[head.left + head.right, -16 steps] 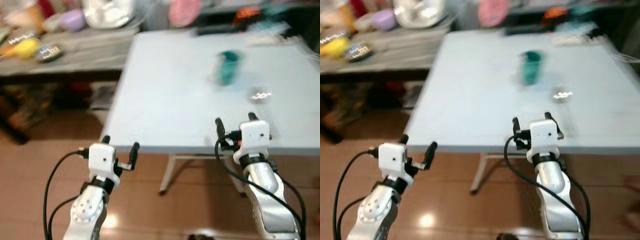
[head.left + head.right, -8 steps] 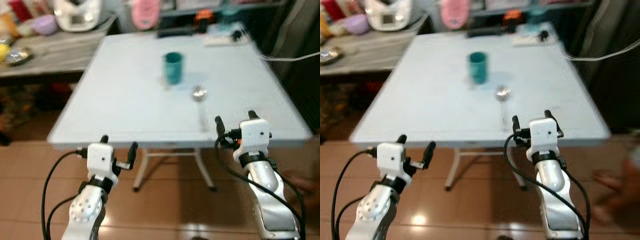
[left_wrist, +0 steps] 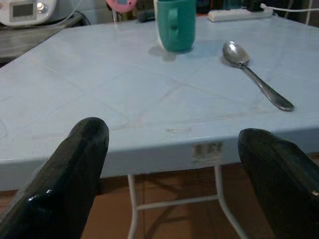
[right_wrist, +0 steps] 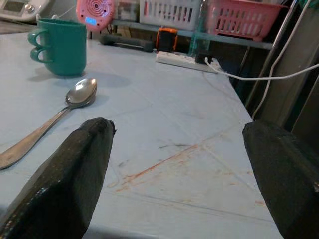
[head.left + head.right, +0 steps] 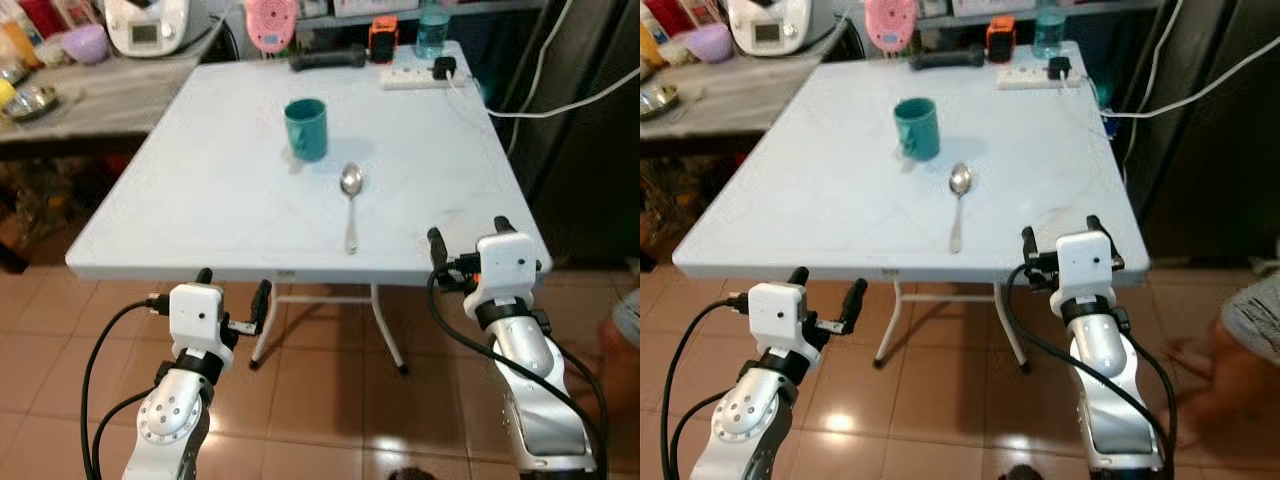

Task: Setting the table

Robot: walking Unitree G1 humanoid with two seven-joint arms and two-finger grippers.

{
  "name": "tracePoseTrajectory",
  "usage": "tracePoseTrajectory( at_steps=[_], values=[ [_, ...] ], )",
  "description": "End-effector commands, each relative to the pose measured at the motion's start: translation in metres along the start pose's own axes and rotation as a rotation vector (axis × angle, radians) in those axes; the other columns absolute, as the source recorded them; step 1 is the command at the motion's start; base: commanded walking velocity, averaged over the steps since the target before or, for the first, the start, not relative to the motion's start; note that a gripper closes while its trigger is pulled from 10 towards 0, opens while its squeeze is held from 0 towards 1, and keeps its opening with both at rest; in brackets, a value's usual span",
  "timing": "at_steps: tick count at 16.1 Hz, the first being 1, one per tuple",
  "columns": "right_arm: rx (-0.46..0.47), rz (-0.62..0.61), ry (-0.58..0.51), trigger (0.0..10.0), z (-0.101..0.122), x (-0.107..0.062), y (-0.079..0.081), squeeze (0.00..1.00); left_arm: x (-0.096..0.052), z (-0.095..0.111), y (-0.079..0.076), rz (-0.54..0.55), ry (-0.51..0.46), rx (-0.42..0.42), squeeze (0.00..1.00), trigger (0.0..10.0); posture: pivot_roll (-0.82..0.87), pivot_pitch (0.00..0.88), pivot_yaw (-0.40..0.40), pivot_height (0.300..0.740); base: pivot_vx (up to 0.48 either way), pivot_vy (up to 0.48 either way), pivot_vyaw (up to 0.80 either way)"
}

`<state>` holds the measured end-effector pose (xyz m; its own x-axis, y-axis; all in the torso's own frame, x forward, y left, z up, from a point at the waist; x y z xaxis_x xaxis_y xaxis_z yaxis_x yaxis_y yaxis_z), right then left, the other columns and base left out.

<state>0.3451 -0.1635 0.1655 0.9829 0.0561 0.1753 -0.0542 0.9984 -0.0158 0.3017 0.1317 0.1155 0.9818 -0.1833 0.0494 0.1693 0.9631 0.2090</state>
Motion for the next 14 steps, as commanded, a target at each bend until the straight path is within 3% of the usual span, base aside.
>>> tracePoseTrajectory(
  at_steps=[1, 14],
  values=[
    [0.010, 0.009, -0.007, 10.0, 0.0011, 0.0012, 0.0053, 0.00, -0.0025, -0.0009, 0.0061, 0.010, 0.002, 0.005, 0.00, 10.0, -0.11, 0.135, 0.123, 0.740, 0.000, 0.000, 0.00],
    [0.013, 0.027, 0.007, 10.0, -0.0029, -0.0016, 0.0105, 0.00, -0.0021, 0.0020, -0.0019, -0.040, -0.010, -0.017, 0.00, 10.0, -0.12, 0.145, 0.130, 0.740, 0.391, 0.000, 0.00]
  ],
)
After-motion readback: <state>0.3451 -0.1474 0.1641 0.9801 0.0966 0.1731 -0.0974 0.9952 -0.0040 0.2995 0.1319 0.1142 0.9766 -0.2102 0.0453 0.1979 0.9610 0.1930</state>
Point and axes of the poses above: a point about 5 cm out from each wrist's last joint towards the gripper, its own x axis pointing out of the wrist towards the gripper, its own z axis along the axis of the wrist's last joint, y = z × x, the point moved 6 cm from there along x, pointing out of the wrist towards the gripper, and after that the axes turned 12 degrees about x, right-handed, at the moved point
